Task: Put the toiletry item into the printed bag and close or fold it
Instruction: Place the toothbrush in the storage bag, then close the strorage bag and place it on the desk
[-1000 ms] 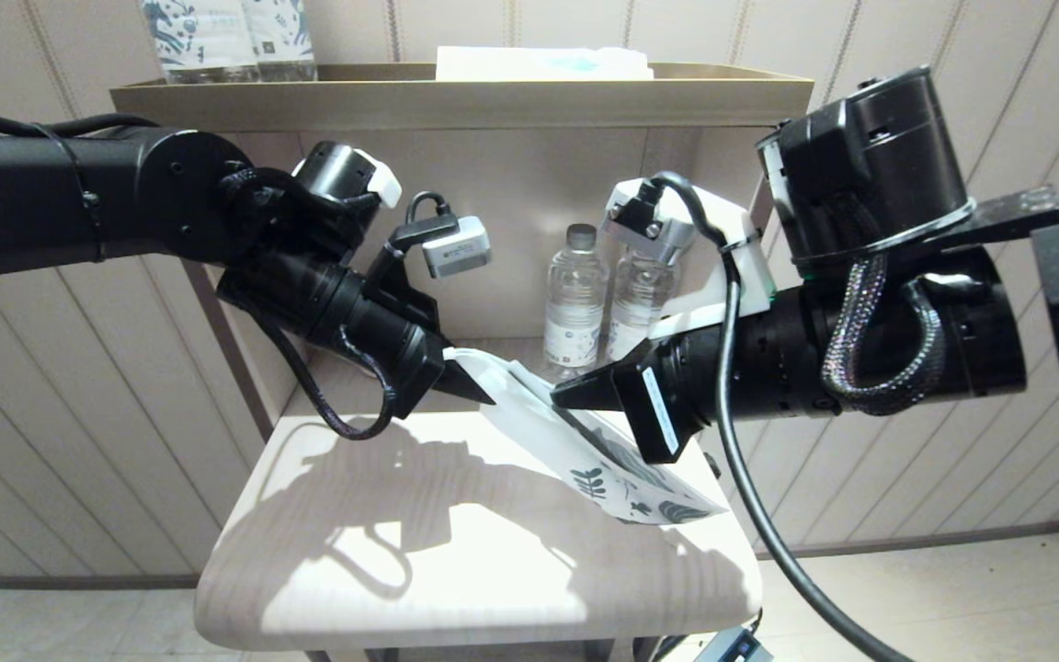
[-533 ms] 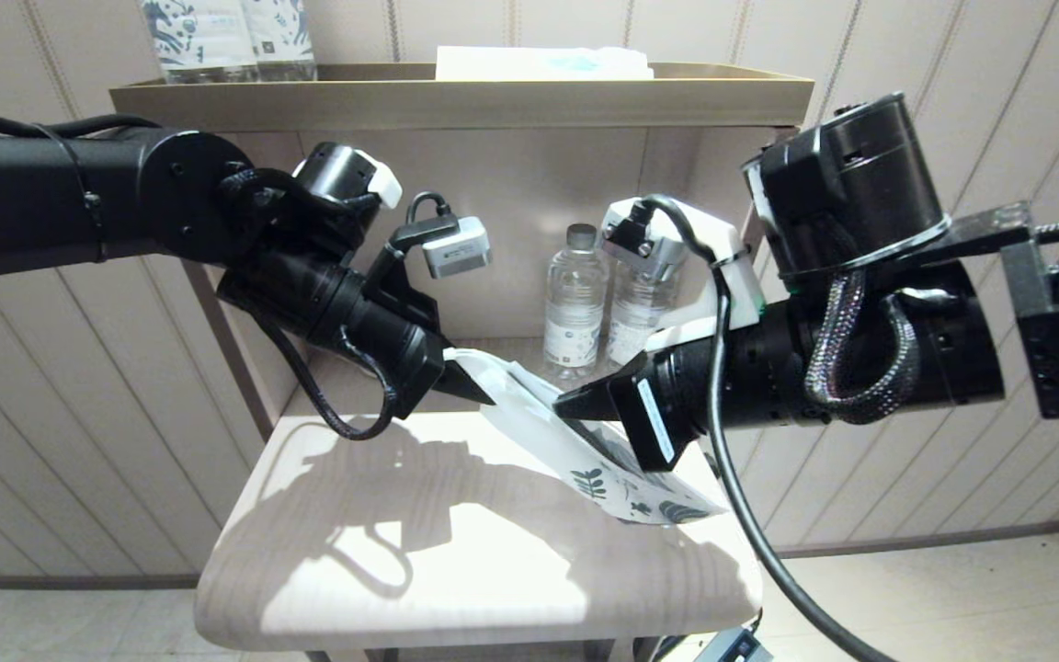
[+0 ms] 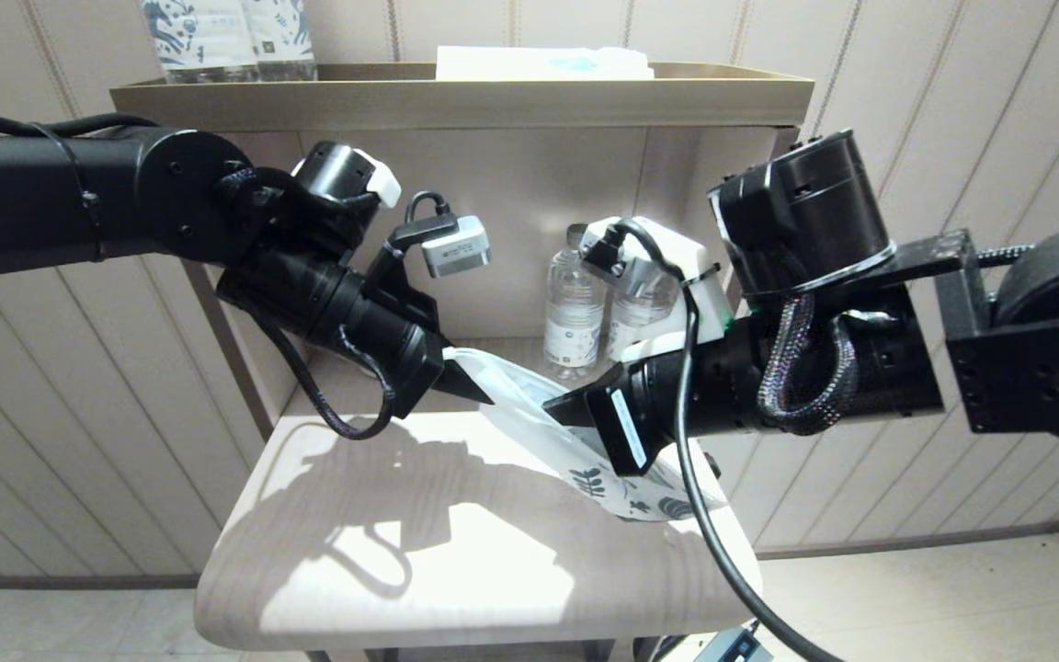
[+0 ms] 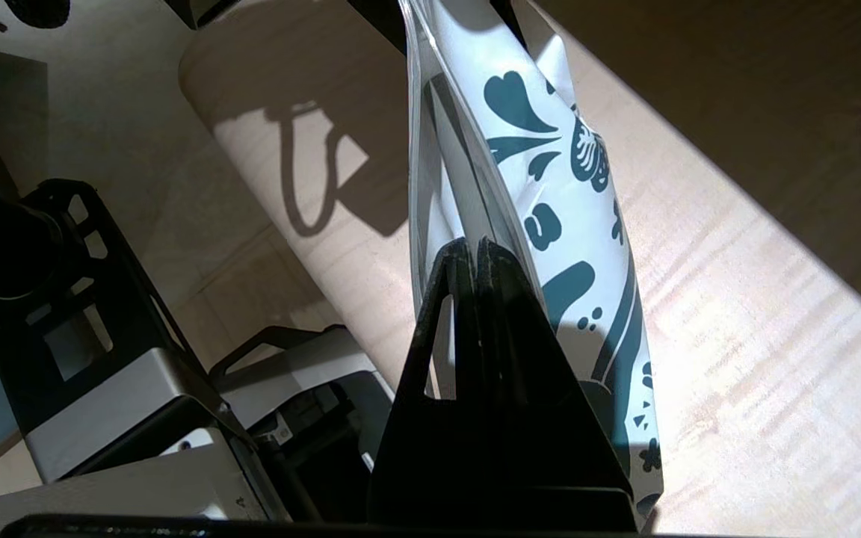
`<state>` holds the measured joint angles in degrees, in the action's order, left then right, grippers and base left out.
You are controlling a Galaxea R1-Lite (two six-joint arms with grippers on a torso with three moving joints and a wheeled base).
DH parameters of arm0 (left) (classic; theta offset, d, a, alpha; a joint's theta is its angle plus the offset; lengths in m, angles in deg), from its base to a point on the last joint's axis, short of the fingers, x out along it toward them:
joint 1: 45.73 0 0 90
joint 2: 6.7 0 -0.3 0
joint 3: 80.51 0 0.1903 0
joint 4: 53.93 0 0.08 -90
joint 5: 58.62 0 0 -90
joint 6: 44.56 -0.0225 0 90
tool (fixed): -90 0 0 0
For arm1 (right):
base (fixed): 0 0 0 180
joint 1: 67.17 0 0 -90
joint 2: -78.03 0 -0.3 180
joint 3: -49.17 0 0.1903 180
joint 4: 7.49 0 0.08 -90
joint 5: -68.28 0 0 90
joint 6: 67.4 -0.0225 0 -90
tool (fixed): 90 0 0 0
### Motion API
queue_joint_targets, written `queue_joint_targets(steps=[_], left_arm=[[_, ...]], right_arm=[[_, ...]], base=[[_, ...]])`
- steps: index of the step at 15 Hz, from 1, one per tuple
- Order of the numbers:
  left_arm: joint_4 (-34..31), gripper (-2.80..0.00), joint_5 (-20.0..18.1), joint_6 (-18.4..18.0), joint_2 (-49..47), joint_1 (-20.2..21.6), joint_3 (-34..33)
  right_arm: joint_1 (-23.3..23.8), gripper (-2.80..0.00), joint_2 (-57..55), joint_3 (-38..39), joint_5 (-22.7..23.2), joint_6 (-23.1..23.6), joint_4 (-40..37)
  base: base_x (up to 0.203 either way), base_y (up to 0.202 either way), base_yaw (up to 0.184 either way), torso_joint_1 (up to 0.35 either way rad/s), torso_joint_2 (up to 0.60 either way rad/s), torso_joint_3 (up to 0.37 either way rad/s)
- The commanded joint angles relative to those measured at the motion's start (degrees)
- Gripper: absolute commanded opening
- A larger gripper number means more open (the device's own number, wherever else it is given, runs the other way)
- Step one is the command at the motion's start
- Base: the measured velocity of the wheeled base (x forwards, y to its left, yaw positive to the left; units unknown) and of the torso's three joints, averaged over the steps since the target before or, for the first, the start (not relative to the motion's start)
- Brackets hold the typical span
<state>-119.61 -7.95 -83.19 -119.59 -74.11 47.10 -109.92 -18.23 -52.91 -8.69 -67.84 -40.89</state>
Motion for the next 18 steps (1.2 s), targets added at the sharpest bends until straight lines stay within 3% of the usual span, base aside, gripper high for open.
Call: queue_joint_targets(steps=[1, 8, 11, 14, 18], left_arm=[[-0.2, -2.8, -0.2, -0.2, -0.1, 0.0, 0.0], [-0.6, -2.8, -0.3, 0.1, -0.1, 0.1, -0.1], [-1.1, -2.8, -0.2, 1.5, 0.8, 1.3, -0.4], [-1.0, -2.8, -0.1, 9.2, 2.8, 2.0, -0.9], [-0.2, -2.8, 0.1, 22.9, 5.0, 3.0, -2.6]], right_arm=[[-0.1, -2.8, -0.4, 0.1, 0.1, 0.0, -0.1], [0.1, -2.8, 9.0, -0.5, -0.3, 0.1, -0.6], [1.3, -2.8, 14.3, -0.5, -0.5, 0.1, -5.6], [5.5, -2.8, 15.7, 1.7, -0.2, -0.5, -6.7], [5.6, -2.8, 15.7, 1.4, -0.1, -4.5, -6.5]], base=[[0.0, 0.0, 0.0, 0.0, 0.0, 0.0], [0.0, 0.0, 0.0, 0.0, 0.0, 0.0], [0.0, 0.0, 0.0, 0.0, 0.0, 0.0], [0.0, 0.0, 0.0, 0.0, 0.0, 0.0], [0.0, 0.0, 0.0, 0.0, 0.0, 0.0]])
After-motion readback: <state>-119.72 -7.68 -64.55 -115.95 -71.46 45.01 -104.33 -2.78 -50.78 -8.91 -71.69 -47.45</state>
